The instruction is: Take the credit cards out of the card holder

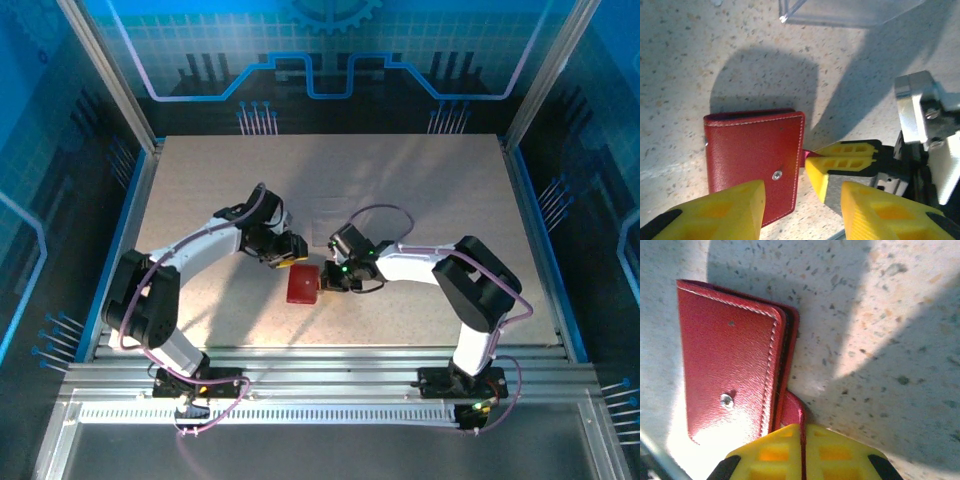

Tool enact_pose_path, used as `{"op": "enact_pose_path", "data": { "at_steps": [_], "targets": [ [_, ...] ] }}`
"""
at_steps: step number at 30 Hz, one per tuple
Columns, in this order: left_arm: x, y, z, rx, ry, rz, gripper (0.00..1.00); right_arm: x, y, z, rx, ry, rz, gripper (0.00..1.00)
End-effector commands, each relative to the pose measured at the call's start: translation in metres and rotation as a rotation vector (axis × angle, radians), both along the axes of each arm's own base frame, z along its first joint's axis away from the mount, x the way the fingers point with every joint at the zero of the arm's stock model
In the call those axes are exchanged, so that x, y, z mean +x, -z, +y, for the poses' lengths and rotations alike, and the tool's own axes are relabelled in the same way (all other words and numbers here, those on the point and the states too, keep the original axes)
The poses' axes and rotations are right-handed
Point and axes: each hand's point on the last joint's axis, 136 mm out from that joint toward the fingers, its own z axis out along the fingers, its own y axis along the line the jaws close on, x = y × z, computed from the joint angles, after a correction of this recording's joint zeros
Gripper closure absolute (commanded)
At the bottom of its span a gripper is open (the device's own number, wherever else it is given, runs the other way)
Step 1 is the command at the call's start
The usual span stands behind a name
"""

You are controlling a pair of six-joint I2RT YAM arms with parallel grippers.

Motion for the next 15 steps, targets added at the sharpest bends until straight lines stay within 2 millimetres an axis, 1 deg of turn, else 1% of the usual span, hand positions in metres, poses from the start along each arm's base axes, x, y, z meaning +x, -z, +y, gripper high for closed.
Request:
{"op": "enact_pose_path", "data": {
  "at_steps": [1,7,9,11,15],
  "targets": [
    [-0.009,0.006,0.010,0.117,0.010,0.028,0.52,0.005,-0.022,0.023,0.226,0.027,0.002,1.00],
    [-0.025,0.018,0.012,0.233,0.053,0.045,0.42,0.009,-0.031,0.036,0.443,0.079,0.011,1.00],
    [-0.030,0.022,0.013,0.265,0.075,0.055,0.40,0.009,-0.035,0.041,0.500,0.086,0.012,1.00],
    [-0.034,0.026,0.012,0.276,0.096,0.067,0.39,0.010,-0.040,0.043,0.533,0.090,0.003,1.00],
    [-0.037,0.031,0.013,0.284,0.124,0.092,0.38,0.008,-0.044,0.042,0.527,0.081,-0.011,1.00]
  ]
}}
